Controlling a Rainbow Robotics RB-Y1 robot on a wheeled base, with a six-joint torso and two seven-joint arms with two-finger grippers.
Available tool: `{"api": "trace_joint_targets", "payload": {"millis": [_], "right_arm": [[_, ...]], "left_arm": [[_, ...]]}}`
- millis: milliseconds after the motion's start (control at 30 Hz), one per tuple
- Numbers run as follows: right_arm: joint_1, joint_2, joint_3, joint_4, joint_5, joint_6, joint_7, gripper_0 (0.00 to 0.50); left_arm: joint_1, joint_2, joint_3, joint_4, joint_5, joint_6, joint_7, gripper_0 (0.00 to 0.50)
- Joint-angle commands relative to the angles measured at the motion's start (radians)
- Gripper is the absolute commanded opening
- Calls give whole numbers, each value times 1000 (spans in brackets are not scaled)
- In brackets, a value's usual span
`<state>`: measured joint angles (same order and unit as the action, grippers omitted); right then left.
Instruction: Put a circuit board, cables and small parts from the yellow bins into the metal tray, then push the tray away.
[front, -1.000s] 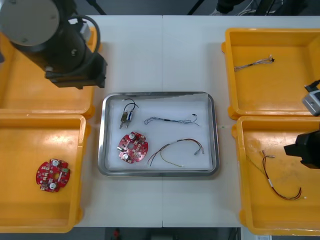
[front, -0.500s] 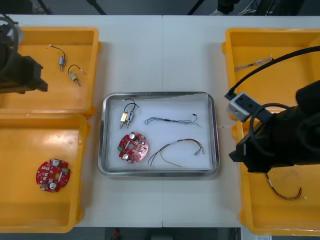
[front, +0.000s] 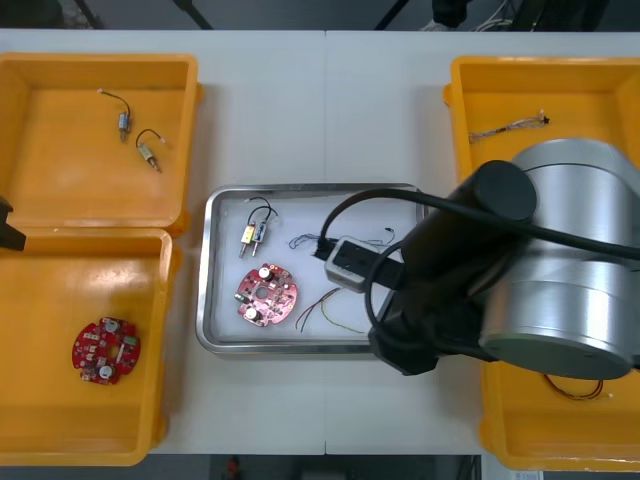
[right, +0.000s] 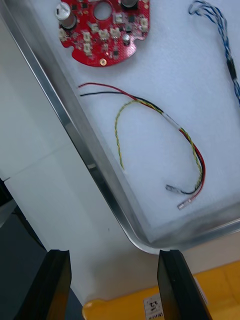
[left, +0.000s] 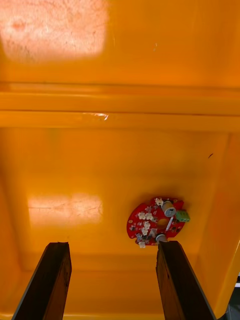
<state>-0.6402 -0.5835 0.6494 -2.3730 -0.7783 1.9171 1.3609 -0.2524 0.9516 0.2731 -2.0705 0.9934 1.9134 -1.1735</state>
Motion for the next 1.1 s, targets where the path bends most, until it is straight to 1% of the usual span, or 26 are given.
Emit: {"api": "trace_joint_targets", "payload": {"millis": [33, 133, 200, 300, 467, 633, 900, 1100], "right_arm": [[-96, 86, 121, 52, 48, 3, 27, 500], [-125, 109, 177, 81, 83, 0, 83, 500], [-148, 122, 227, 103, 122, -27, 145, 500], [-171, 136, 286, 136, 160, -61, 204, 500], [-182, 166, 345, 204, 191, -125, 267, 500], [-184, 189, 389, 270, 200, -176, 273, 500], [-187, 191, 516, 362, 287, -276, 267, 500], [-187, 203, 552, 420, 321, -322, 264, 500]], "left_arm": [[68, 44, 60, -31, 24, -1, -58, 500], [93, 44, 77, -51, 36, -13, -67, 500], [111, 44, 86, -76, 42, -13, -75, 500], [122, 44, 95, -106, 48, -11, -78, 500], [122, 38, 106, -109, 57, -10, -78, 500], [122, 22, 106, -108, 39, -11, -78, 500], [122, 18, 106, -108, 34, -11, -78, 500], [122, 18, 106, -108, 34, -11, -78, 500]]}}
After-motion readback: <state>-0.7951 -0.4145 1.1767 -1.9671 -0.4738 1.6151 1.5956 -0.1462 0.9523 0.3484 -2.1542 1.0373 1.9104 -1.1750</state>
